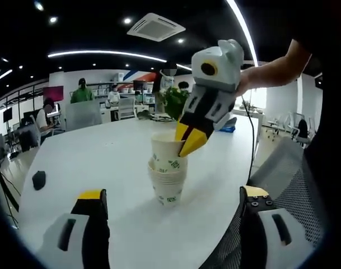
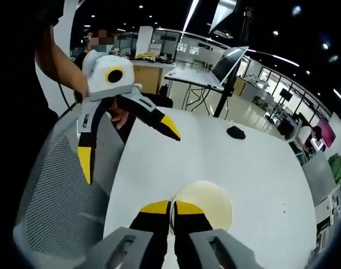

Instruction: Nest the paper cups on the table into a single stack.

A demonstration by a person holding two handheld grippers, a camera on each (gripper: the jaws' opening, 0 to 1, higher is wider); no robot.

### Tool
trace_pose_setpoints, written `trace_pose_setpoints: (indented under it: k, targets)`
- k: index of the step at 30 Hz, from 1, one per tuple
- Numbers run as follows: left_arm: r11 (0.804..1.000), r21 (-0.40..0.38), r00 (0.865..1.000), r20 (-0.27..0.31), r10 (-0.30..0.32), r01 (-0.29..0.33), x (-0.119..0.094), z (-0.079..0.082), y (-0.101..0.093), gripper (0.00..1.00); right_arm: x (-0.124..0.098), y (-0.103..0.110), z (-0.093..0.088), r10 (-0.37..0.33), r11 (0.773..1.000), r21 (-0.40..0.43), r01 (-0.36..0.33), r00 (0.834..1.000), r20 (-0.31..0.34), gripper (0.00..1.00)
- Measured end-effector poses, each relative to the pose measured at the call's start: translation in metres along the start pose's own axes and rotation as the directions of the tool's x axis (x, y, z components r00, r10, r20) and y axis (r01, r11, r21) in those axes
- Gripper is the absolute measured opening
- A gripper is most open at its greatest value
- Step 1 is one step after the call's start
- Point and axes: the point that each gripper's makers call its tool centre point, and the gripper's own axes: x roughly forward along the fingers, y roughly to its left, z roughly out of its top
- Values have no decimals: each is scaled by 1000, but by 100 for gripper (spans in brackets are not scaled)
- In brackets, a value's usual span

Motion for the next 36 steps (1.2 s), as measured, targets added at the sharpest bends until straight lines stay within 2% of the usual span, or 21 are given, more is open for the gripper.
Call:
trace_pose_setpoints:
  k: [9,18,28,36]
  targets:
    - [1000,0,1000,-1,2,-2,0,-1,1,96,10,0,-8,8,999,43,-7,1000,-19,0]
    - [1000,-2,1000,-2,7,-7,1,0,0,96,18,8,-13,18,999,41,-16,999,-35,0]
    - [1000,-5,1000,-1,8,-8,1,0,1,95,20,13,-6,22,999,33,-21,999,-29,0]
    - [1000,-4,1000,0,10,-10,1,2,1,95,19,16,-5,30,999,17,-29,999,-32,4]
